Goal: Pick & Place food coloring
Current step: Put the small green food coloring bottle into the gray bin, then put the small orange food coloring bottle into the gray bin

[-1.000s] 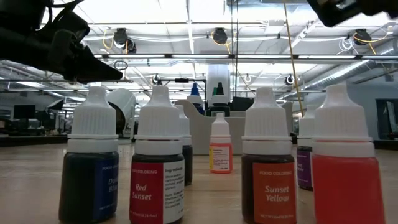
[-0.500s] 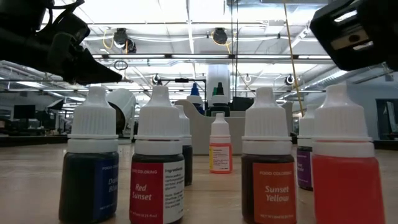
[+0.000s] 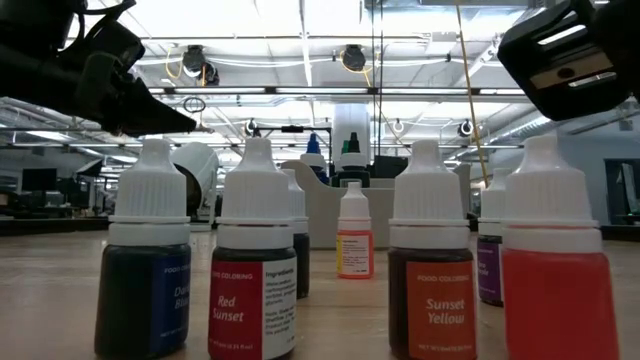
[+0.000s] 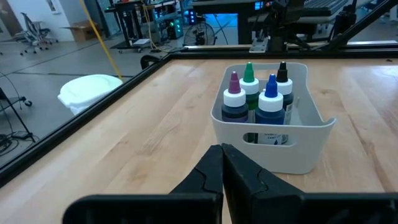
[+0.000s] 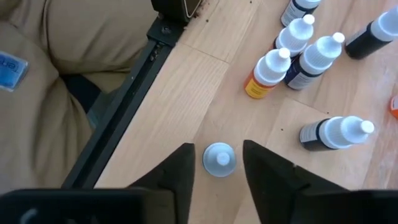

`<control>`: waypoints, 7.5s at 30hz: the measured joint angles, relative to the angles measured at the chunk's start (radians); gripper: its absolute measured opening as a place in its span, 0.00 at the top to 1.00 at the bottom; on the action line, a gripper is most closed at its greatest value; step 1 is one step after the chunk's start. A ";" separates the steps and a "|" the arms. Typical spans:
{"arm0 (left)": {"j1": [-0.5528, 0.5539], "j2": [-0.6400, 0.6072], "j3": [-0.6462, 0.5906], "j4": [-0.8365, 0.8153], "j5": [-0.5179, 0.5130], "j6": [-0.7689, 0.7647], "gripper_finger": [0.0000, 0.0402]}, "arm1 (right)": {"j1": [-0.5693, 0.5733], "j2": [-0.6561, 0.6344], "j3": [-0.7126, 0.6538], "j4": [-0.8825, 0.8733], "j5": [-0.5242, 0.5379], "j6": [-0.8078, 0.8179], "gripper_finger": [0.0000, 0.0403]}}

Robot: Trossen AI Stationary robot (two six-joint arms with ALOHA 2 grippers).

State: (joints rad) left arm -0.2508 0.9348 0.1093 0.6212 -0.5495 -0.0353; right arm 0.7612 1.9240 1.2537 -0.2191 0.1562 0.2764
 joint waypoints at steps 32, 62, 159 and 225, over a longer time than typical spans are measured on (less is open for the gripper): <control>0.000 0.000 0.000 0.002 0.000 -0.001 0.98 | -0.199 -0.408 -0.023 -0.289 0.398 -0.178 0.88; 0.001 0.001 0.001 0.028 -0.002 0.027 0.98 | -0.826 -0.403 -0.394 0.102 -0.111 -0.267 0.89; -0.412 0.963 1.406 -1.535 0.352 -0.388 0.80 | -0.891 -1.410 -1.188 0.620 -0.338 -0.300 1.00; -0.379 1.124 1.652 -1.622 0.434 -0.208 0.84 | -0.891 -1.410 -1.192 0.661 -0.340 -0.329 1.00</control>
State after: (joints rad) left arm -0.6301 2.0588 1.7616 -1.0005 -0.1157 -0.2437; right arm -0.1295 0.5140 0.0612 0.4415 -0.1841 -0.0525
